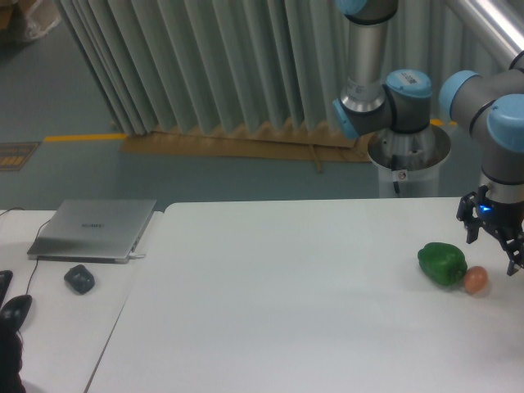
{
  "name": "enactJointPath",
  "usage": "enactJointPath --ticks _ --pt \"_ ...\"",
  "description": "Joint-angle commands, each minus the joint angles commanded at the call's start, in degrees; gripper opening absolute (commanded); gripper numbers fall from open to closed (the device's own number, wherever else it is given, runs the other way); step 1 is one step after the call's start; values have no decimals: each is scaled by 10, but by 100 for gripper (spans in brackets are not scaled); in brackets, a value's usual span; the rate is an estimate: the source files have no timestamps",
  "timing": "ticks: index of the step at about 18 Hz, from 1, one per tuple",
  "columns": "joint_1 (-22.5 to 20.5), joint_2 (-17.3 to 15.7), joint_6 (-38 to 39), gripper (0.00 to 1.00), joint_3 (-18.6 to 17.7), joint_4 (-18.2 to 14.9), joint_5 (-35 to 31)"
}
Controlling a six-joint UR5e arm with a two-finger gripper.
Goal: Place the red pepper on the table
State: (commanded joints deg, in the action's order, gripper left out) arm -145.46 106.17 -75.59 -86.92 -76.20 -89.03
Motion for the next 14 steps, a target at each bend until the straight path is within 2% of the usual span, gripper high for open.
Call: enactJointPath --ticks 4,8,10,14 --pt "-2 1 -1 100 3 9 -1" --pt "-10 21 2 100 -3 69 -18" --pt "-12 38 0 100 6 79 -77" --pt "-28 52 -4 100 8 113 -79"
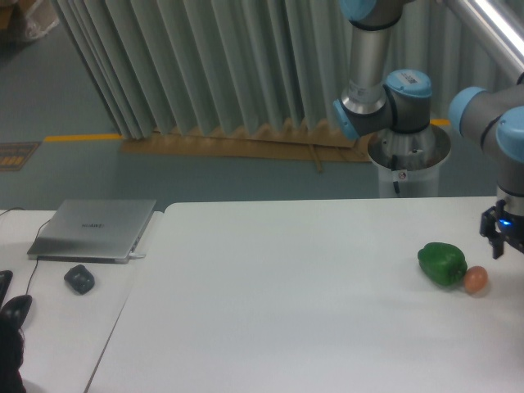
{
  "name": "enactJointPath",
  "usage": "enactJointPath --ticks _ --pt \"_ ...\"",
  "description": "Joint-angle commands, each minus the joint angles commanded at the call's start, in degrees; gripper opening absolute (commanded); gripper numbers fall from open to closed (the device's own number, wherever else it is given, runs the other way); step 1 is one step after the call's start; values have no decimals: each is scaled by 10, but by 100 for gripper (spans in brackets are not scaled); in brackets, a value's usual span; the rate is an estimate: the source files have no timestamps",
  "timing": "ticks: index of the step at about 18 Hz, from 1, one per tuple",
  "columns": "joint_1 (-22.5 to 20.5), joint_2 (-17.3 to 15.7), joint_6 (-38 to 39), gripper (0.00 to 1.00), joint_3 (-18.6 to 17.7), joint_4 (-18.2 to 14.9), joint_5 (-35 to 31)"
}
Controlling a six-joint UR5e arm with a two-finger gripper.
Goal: Place the red pepper on the table
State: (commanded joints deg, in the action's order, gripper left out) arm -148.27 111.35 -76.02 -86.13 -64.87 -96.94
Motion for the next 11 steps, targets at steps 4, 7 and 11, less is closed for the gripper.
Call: enactJointPath --ticks 4,7,11 --pt "-9 14 -31 100 8 17 0" --pt "-15 25 -47 100 25 20 1" --pt "-31 35 -69 100 52 30 14"
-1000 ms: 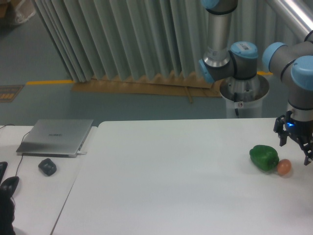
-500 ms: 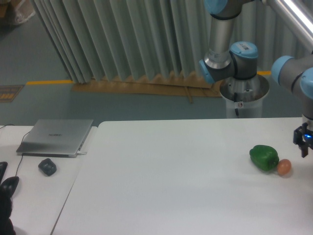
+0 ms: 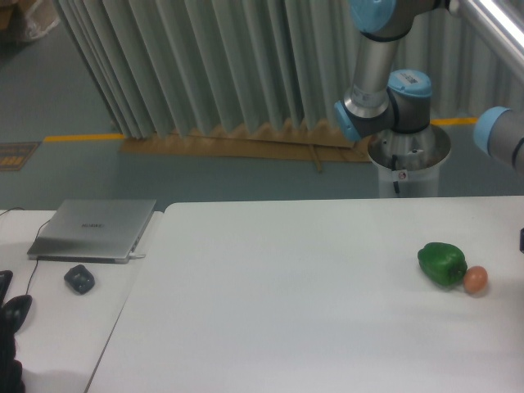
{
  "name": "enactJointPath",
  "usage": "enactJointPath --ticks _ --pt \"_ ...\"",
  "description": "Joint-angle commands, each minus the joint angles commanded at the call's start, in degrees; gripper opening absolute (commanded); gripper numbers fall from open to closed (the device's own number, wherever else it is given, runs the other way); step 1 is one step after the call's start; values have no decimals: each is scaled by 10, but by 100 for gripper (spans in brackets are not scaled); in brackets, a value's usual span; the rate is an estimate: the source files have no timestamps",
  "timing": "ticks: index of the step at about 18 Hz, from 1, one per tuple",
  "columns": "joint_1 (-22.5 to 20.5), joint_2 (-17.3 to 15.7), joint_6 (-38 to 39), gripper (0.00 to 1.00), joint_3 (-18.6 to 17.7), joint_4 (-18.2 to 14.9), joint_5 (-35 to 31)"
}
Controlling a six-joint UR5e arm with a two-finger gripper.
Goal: Place the red pepper on the table
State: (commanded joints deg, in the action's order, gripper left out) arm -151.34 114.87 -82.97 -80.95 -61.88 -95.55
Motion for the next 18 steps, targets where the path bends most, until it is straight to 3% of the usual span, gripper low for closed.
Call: enactJointPath --ticks 5,10,12,18 --pt "-27 6 -5 100 -3 11 7" --pt "-47 42 -68 100 18 15 3" --pt "-52 47 -87 100 22 32 2" --pt "-66 63 -145 100 32 35 -1"
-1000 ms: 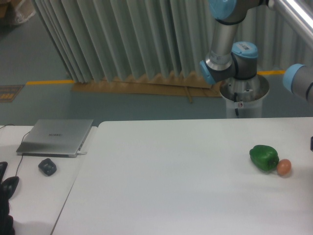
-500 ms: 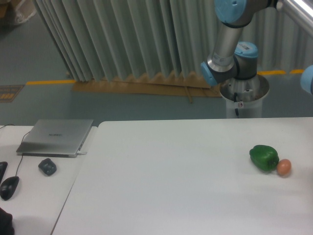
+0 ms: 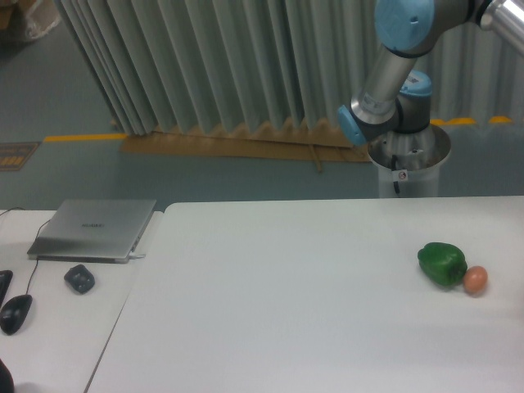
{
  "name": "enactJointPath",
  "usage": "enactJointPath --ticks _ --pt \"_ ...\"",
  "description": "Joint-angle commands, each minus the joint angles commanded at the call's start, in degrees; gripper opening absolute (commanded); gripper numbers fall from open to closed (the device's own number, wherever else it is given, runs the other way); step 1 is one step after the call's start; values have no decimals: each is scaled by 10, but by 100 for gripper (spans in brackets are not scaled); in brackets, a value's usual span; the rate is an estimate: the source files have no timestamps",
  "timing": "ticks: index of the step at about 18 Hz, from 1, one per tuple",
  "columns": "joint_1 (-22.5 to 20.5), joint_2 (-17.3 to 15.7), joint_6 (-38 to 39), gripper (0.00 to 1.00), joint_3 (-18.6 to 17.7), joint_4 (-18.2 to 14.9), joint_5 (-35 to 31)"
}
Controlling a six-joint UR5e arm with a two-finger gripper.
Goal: Place the red pepper on the table
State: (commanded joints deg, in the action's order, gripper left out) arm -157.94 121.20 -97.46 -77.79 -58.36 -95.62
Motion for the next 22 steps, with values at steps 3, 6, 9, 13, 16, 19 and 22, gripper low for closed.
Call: enactJointPath --ticks 3,6,9,13,16,19,22 --pt "0 3 -17 100 -2 0 -38" --pt "0 6 -25 100 -5 0 -49" --pt "-1 11 -19 100 -4 0 -48" --pt "-1 14 -18 100 -6 1 -47" --pt "-2 18 -19 100 -5 6 -47" --pt "-2 22 -18 100 -4 8 -47" --pt "-5 24 -15 100 -3 8 -47"
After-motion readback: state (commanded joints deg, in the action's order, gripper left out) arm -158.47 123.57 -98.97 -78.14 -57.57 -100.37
